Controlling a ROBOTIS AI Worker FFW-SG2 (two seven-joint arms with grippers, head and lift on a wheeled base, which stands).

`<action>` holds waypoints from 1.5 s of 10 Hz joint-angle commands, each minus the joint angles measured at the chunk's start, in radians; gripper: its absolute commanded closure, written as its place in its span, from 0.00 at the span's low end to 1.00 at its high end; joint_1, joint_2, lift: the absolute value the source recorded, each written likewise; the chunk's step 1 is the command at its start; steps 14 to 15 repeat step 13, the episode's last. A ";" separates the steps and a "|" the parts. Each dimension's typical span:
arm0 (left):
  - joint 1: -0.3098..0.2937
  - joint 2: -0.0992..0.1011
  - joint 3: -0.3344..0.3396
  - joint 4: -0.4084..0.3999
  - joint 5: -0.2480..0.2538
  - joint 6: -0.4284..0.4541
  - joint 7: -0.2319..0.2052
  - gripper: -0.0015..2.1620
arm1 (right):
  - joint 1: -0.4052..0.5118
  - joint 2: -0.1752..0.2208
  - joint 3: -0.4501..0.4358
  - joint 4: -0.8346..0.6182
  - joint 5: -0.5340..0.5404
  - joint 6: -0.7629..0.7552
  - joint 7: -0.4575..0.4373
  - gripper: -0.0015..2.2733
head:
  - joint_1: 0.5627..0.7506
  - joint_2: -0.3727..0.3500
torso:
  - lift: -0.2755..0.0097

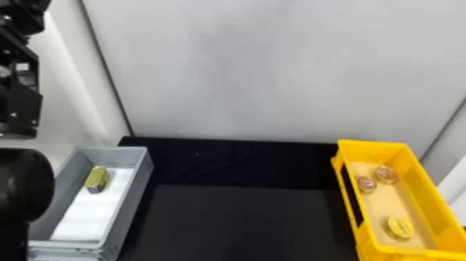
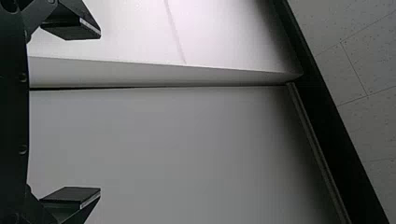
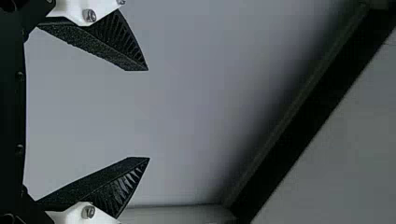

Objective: Pick up the round yellow can and place it in the yellow rectangular box

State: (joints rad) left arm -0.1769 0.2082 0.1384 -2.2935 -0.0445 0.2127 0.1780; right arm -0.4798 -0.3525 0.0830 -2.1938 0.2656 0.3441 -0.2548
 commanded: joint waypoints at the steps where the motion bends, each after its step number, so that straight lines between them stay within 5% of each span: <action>1: 0.002 0.001 0.004 -0.001 0.000 -0.002 0.000 0.05 | -0.083 -0.046 0.020 -0.015 0.009 -0.046 -0.015 0.05 | 0.53 0.59 | 0.96; 4: 0.002 0.004 0.004 -0.003 0.000 -0.002 0.000 0.05 | -0.143 -0.085 0.058 -0.035 0.018 -0.088 -0.032 0.05 | 0.53 0.59 | 0.96; 15: 0.002 0.004 0.003 -0.003 0.000 -0.001 0.000 0.05 | -0.174 -0.083 0.069 -0.058 -0.034 -0.037 -0.073 0.08 | 0.53 0.59 | 0.96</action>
